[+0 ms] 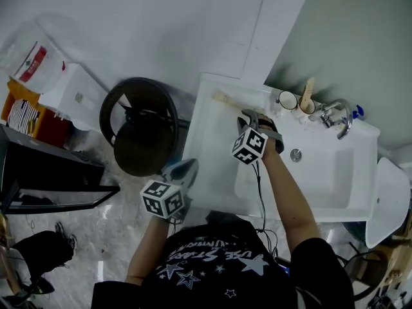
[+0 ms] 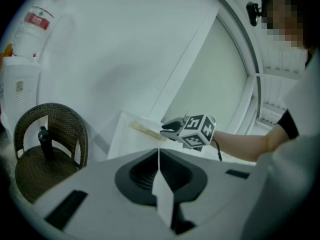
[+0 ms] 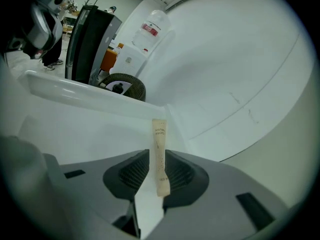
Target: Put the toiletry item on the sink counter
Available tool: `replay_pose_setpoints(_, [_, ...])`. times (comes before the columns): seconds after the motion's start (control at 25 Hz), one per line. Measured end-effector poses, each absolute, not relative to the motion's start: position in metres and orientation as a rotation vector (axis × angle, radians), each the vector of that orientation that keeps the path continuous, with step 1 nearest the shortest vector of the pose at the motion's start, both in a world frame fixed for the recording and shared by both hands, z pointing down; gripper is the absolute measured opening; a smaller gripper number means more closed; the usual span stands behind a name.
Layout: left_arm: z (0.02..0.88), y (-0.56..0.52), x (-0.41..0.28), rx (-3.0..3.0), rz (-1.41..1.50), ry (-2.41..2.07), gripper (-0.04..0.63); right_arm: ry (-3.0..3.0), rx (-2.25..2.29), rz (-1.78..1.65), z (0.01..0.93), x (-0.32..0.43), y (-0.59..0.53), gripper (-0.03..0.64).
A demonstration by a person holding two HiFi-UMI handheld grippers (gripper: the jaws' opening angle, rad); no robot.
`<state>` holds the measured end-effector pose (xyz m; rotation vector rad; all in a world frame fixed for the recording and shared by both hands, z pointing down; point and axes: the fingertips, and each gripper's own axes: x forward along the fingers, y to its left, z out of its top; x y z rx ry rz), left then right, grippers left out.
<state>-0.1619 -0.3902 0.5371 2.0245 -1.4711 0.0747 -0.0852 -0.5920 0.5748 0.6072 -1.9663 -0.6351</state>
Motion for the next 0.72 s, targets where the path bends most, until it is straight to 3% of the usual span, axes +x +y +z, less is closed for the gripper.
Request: replay_pose_setpoints(0.72, [0.513,-0.308,-0.138,2.170,0.068,-1.344,0.020,-2.038,0.817,-0.483,0.535,-0.042,-0.468,0.077])
